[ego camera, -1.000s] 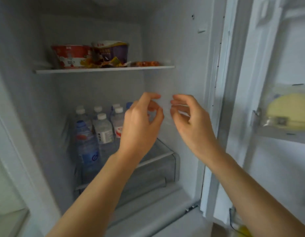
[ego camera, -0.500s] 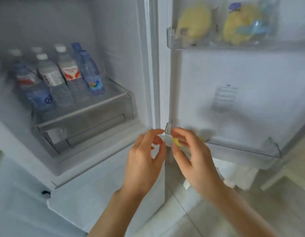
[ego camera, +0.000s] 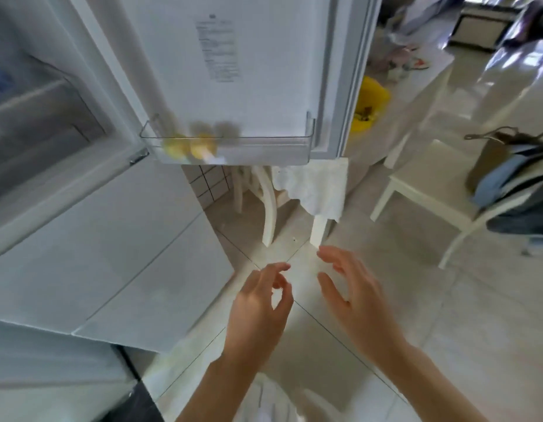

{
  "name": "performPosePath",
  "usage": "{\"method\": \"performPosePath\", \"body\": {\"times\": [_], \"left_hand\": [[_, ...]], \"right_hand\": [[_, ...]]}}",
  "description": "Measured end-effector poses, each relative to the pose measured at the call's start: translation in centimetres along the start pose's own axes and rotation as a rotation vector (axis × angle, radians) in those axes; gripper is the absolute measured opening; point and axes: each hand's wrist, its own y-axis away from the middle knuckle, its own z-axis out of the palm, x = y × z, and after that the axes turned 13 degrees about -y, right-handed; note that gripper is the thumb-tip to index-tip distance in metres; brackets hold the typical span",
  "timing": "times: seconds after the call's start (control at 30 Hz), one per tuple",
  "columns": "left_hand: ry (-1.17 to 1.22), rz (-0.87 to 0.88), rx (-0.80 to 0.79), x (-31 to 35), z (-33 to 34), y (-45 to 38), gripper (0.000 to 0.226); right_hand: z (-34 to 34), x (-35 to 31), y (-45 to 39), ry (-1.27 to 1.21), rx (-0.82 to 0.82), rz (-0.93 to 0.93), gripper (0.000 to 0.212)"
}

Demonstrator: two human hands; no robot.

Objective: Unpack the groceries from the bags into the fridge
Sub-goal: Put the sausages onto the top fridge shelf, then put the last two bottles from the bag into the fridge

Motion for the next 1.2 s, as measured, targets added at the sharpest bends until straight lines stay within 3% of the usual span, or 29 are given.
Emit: {"method": "performPosePath", "body": {"times": [0.17, 0.43, 0.83, 1.2], "left_hand": [[-0.003, 0.090, -0.170, 3.2, 3.9, 1.1, 0.026], [0.016, 0.212, -0.281, 6.9, 9.2, -4.5, 0.024], [0.010, 0.301, -0.396, 13.5, 16.9, -22.9, 0.021], [0.023, 0.228, -0.339, 19.7, 23.7, -35.8, 0.025]], "right_hand": [[-4.9, 3.3, 4.6, 0.052, 0.116, 0.171, 0.030], [-11.1, 7.4, 4.8, 0.119, 0.278, 0.334, 0.030], [-18.7, 15.0, -8.1, 0.198, 0.361, 0.416, 0.034], [-27.6, 22.7, -22.4, 0.259, 0.224, 0.390, 0.038]]}}
